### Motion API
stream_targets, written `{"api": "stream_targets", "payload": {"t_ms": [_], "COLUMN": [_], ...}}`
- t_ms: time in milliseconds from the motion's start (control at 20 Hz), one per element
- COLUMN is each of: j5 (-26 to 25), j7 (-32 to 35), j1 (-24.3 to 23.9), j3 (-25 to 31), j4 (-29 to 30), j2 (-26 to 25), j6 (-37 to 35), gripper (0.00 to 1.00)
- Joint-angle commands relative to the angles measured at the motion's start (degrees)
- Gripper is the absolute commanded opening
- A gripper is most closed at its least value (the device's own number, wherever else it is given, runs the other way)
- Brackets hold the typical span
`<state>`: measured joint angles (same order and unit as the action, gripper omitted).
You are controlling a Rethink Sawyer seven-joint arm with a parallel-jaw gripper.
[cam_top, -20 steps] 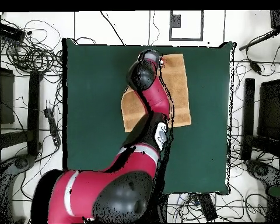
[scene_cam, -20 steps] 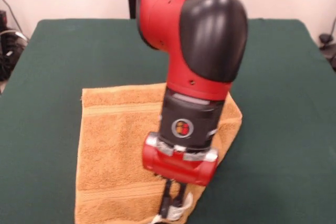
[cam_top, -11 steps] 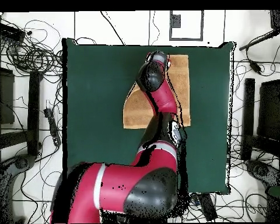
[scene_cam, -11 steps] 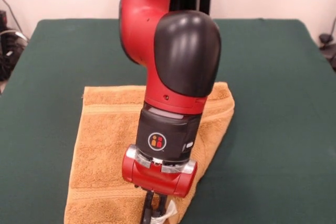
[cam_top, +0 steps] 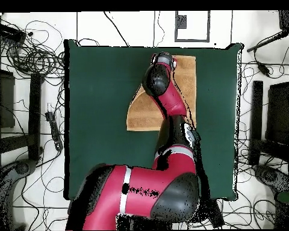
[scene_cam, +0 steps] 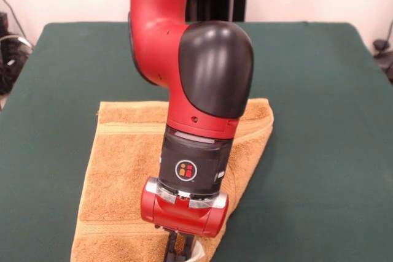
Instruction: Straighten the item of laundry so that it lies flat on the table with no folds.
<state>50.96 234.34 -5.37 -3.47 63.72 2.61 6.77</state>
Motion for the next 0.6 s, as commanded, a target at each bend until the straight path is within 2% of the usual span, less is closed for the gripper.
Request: {"api": "stream_targets", "payload": {"t_ms": [50,500,600], "j5": [-0.86,-4.9,-6.91], "j7": [4.61,3.28,2.94], "j1": [0.68,-1.58,-2.67], "j3": [7.41,9.68,10.5], "j4": [9.24,13.23,15.61], "j2": [-1.36,0.99,2.26], "j6": [1.27,-0.18,-0.18], "gripper": [0.0,0.0,0.0]}}
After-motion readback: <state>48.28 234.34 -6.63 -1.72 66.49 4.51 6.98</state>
